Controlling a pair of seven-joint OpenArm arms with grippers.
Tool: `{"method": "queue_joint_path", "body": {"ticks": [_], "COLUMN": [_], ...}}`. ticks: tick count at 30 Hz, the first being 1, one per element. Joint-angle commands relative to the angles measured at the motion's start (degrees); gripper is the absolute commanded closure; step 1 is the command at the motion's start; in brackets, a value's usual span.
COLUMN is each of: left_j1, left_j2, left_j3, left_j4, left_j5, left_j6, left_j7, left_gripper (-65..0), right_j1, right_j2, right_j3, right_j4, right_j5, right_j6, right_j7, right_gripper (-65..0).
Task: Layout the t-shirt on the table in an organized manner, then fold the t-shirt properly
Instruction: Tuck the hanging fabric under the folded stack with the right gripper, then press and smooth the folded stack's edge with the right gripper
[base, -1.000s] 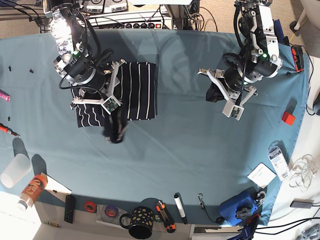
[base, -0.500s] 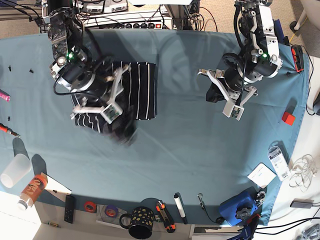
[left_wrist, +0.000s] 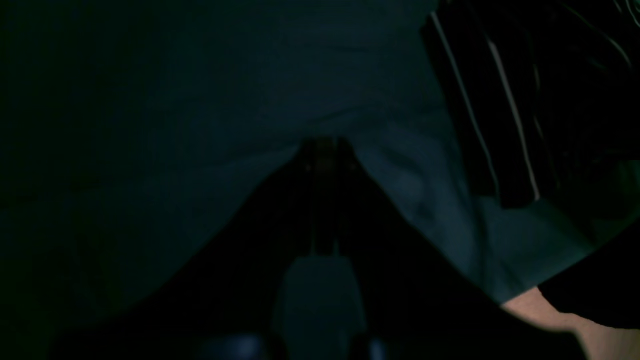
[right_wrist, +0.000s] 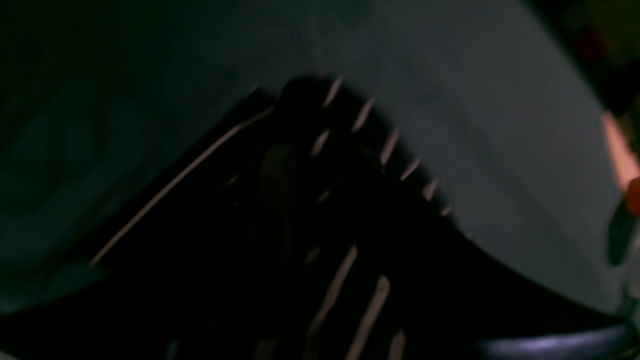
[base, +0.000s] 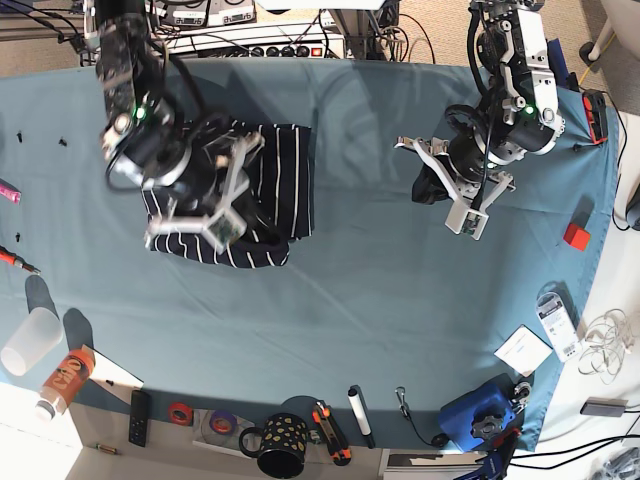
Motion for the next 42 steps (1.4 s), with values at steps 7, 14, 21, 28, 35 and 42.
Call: {"method": "queue_joint_path", "body": {"ticks": [7,14,21,28,35,42], "left_j1": [0.2,0.2,0.2,0.2,0.2,0.2], "left_j2": [-0.1,-0.1,-0.1,-0.1,-0.1,-0.1], "left_j3": [-0.1,-0.1,-0.1,-0.1,-0.1,-0.1], "left_j4": [1.1,1.1,1.1,1.1,1.1,1.1], "left_j5": [-0.7,-0.7,-0.7,-0.7,-0.7,-0.7], "left_j6": [-0.2,-0.5,-0.5,-0.5,-0.5,-0.5], "left_j7": [-1.3,-1.3,-1.3,-1.3,-1.3,-1.3], "left_gripper": [0.0,0.0,0.0,0.0,0.0,0.0], "right_j1": [1.1,-0.3,-0.7,-1.0,-1.0,-4.7], "right_j2": [0.5,0.6,0.5,0.6,0.5,0.5], "right_j3": [11.4,21.0,18.4,14.2,19.0,19.3], "right_j4": [-1.2,-13.4,-25.9,-30.5,-16.4,-10.9], "right_j5": [-4.0,10.0,23.7,25.5,30.0,34.4], "right_j6": [-6.2,0.4,7.4,9.5,9.6,11.2], "right_j7": [0.9,-1.9,-8.0,-9.4,-11.5,-14.4], "right_gripper": [-19.5,-19.5,-19.5,-19.5,-19.5,-19.5]}}
